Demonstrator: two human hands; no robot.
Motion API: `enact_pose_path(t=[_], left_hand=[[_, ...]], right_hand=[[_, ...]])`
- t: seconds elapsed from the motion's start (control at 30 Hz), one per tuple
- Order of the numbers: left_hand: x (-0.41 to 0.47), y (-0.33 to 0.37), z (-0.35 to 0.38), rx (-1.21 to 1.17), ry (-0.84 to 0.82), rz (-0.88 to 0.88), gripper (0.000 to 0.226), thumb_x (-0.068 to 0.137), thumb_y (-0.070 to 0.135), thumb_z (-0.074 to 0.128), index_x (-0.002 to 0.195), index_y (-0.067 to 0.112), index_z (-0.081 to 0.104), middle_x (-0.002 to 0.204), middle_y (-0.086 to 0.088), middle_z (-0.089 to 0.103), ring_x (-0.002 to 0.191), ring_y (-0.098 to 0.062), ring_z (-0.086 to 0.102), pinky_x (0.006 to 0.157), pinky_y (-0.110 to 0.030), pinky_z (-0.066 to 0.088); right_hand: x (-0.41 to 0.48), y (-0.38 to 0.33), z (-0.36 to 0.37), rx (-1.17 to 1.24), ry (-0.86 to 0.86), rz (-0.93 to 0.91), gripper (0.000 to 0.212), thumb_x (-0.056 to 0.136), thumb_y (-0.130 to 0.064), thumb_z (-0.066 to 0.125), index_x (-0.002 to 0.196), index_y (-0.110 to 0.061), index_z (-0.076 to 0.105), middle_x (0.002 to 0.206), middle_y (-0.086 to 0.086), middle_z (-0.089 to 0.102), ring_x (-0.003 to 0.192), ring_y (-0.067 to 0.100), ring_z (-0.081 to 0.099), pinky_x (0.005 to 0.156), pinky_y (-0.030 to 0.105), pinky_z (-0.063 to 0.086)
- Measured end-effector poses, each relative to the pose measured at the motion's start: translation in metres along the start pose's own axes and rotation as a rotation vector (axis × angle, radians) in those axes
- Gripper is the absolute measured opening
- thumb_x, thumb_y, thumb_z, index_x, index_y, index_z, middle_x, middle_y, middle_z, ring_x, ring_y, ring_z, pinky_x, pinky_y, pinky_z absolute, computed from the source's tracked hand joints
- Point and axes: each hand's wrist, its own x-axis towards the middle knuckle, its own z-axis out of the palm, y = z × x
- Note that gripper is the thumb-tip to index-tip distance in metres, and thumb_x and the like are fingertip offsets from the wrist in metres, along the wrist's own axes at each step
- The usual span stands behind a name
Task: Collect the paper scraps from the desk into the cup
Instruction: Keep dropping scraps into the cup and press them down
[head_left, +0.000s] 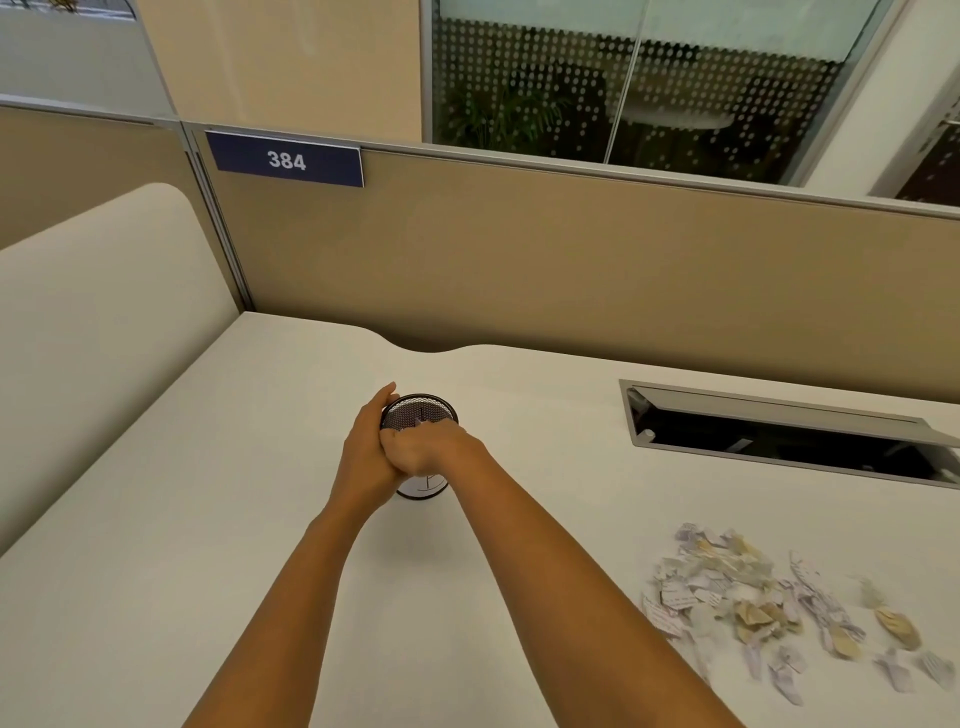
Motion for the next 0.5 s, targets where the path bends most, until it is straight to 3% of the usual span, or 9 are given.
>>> enact_pose_path(t=[0.1, 0.17, 0.27, 0.4, 0.5], left_hand=[[0.001, -0.001, 0.001, -0.029, -0.006, -0.011, 0.065, 0.083, 0.008, 0.064, 0.140, 0.025, 0.036, 0.141, 0.000, 0.044, 0.124, -0.019, 0.047, 0.095, -0.023, 0.040], [0.001, -0.001, 0.001, -0.022, -0.033, -0.007, 0.073, 0.079, 0.007, 0.069, 0.141, 0.024, 0.034, 0.142, 0.000, 0.043, 0.125, -0.019, 0.046, 0.096, -0.025, 0.039], [0.000, 0.000, -0.001, 0.015, -0.061, -0.007, 0.081, 0.075, 0.008, 0.073, 0.143, 0.023, 0.031, 0.145, -0.002, 0.041, 0.129, -0.021, 0.044, 0.100, -0.027, 0.036], [-0.002, 0.009, -0.001, 0.098, -0.093, -0.005, 0.099, 0.064, 0.018, 0.084, 0.145, 0.019, 0.028, 0.143, -0.006, 0.045, 0.130, -0.026, 0.045, 0.107, -0.042, 0.040], [-0.011, 0.018, 0.003, 0.262, -0.052, 0.044, 0.102, 0.063, 0.032, 0.085, 0.146, 0.020, 0.027, 0.145, -0.005, 0.043, 0.133, -0.025, 0.041, 0.109, -0.044, 0.038]], right_hand=[[-0.005, 0.001, -0.002, -0.068, 0.038, -0.042, 0.057, 0.097, -0.039, 0.016, 0.140, -0.011, 0.040, 0.145, 0.016, 0.043, 0.134, 0.033, 0.037, 0.113, 0.041, 0.027], [-0.011, 0.003, -0.003, -0.090, 0.087, -0.101, 0.050, 0.099, -0.031, 0.019, 0.124, -0.005, 0.054, 0.130, 0.019, 0.055, 0.116, 0.033, 0.051, 0.103, 0.041, 0.037], [-0.022, 0.006, -0.002, -0.078, 0.219, -0.161, 0.040, 0.099, -0.022, 0.027, 0.109, 0.000, 0.060, 0.113, 0.019, 0.064, 0.094, 0.028, 0.056, 0.086, 0.037, 0.044], [-0.044, 0.022, -0.007, -0.011, 0.530, -0.248, 0.029, 0.095, -0.016, 0.041, 0.116, -0.005, 0.059, 0.112, 0.014, 0.062, 0.102, 0.028, 0.058, 0.084, 0.036, 0.049], [-0.067, 0.054, -0.010, 0.086, 0.752, -0.288, 0.025, 0.095, -0.011, 0.045, 0.115, -0.008, 0.059, 0.115, 0.011, 0.061, 0.106, 0.023, 0.055, 0.088, 0.034, 0.049]])
